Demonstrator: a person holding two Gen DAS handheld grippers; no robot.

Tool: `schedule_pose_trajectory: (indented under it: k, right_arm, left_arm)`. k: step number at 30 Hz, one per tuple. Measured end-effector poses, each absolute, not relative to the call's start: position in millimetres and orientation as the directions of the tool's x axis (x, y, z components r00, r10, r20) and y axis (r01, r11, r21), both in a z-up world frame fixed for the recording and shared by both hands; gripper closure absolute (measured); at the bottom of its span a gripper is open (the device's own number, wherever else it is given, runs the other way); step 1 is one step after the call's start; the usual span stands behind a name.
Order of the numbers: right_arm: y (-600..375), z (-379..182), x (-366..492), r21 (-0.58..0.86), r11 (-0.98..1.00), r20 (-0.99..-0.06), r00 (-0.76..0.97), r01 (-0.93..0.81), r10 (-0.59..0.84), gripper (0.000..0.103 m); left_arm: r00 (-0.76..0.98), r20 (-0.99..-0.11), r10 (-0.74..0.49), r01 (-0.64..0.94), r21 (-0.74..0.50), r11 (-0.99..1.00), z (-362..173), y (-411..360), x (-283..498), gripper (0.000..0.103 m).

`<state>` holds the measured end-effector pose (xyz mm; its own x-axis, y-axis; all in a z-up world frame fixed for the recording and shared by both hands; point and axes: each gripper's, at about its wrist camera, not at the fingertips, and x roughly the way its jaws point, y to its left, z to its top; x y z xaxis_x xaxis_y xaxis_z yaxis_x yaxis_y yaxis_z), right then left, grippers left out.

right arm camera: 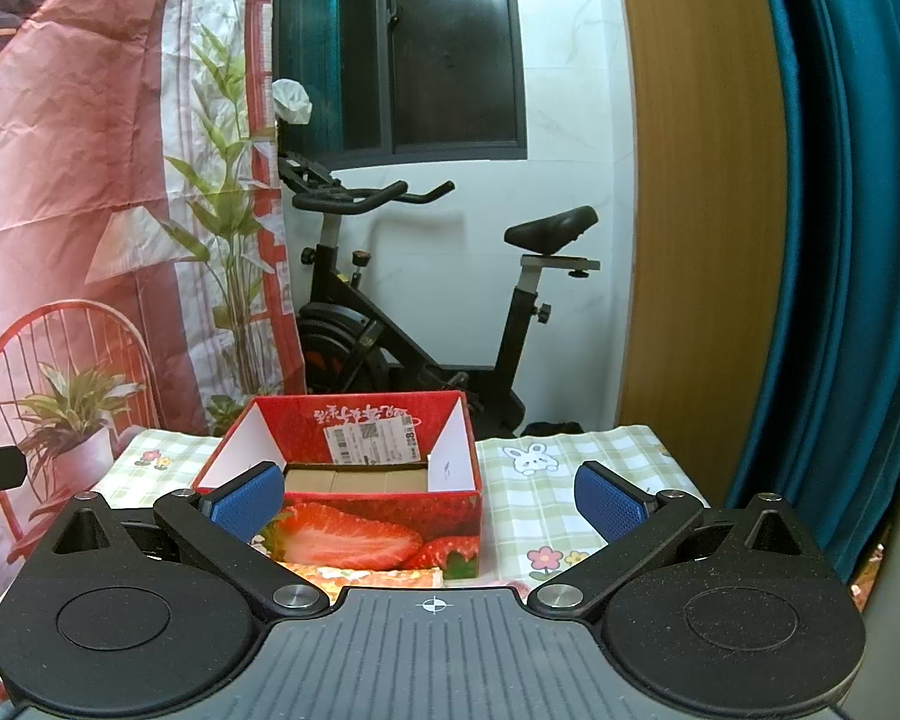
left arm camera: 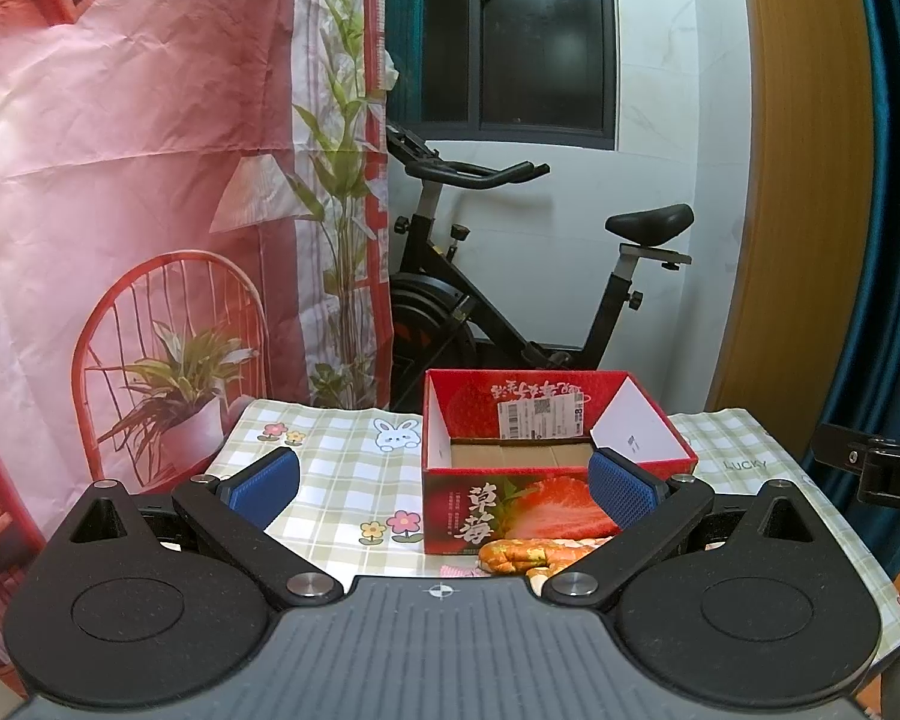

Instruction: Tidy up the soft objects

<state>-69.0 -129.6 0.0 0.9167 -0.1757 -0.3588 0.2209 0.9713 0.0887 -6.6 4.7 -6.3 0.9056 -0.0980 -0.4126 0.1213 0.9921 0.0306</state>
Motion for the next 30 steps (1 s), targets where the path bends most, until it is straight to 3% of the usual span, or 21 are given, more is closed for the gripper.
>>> schedule_pose_trajectory:
  k: [30]
  right_arm:
    - [-128.6,-2.0,-67.8,0.097,0.97,-0.359,0.917,0.221,-0.173,0.0]
  left_arm:
    - [0.908,-0.406,-0.098,0.116,0.021,0.993,-13.1,4.3,-6.8,0.0]
